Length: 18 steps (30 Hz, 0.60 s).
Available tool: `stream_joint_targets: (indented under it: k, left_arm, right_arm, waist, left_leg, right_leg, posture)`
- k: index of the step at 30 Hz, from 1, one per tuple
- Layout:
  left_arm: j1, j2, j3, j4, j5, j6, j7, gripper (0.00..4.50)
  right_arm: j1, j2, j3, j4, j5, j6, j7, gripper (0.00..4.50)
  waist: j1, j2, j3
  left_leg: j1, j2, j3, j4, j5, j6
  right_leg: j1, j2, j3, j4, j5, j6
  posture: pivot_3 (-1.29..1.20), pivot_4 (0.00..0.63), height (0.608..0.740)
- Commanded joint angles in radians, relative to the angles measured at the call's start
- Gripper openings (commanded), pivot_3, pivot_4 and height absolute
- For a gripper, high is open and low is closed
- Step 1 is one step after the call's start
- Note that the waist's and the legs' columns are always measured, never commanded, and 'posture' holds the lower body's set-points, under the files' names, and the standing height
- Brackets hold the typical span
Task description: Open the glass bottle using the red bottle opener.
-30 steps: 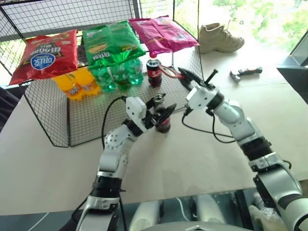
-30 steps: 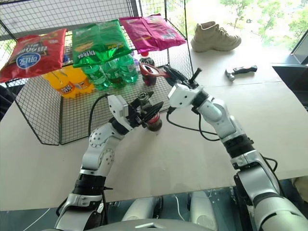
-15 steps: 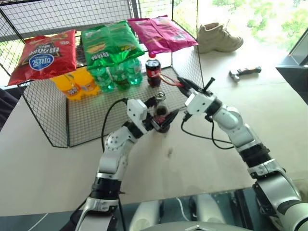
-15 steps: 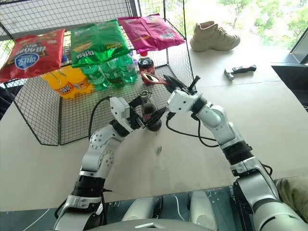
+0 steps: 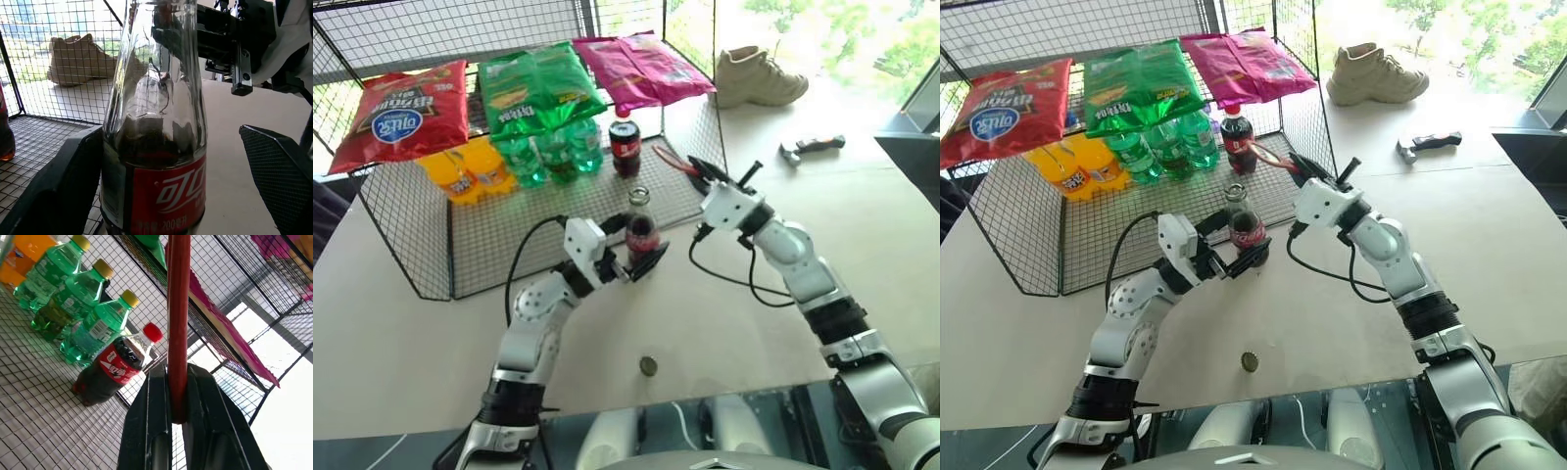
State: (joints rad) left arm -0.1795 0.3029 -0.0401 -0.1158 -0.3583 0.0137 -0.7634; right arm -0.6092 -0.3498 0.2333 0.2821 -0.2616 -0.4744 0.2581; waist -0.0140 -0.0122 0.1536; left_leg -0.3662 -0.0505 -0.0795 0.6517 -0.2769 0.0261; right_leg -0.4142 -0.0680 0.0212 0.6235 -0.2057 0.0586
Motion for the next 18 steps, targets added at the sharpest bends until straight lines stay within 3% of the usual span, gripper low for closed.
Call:
stream_joint_targets:
  k: [1,10,18]
  left_arm:
    - [0.043,0.028,0.012,-0.076,-0.024,0.008,-0.014,4.46]
    - [0.220,0.120,0.059,-0.184,-0.048,0.034,-0.029,4.46]
    - [0.368,0.169,0.120,-0.196,-0.014,0.059,0.030,4.46]
  right_arm:
    - [0.032,-0.014,-0.054,-0.073,0.049,0.029,0.016,0.00]
    - [0.184,-0.064,-0.137,-0.216,0.229,0.232,0.160,0.00]
    - [0.380,-0.133,-0.161,-0.411,0.499,0.697,0.372,0.00]
  waist:
    - [0.000,0.000,0.000]
    - [0.000,0.000,0.000]
    - [0.003,0.001,0.001]
  left_leg:
    - [0.000,0.000,0.000,0.000,0.000,0.000]
    - [0.000,0.000,0.000,-0.001,-0.002,0.004]
    - [0.000,0.001,0.000,0.000,-0.003,0.006]
  right_leg:
    - [0.000,0.000,0.000,0.000,0.000,0.000]
    - [0.000,0.000,0.000,0.000,0.000,0.000]
    - [0.001,-0.002,-0.001,-0.001,-0.001,-0.002]
  posture:
    - [0.00,0.150,0.740]
    - [0.00,0.150,0.740]
    - [0.00,0.150,0.740]
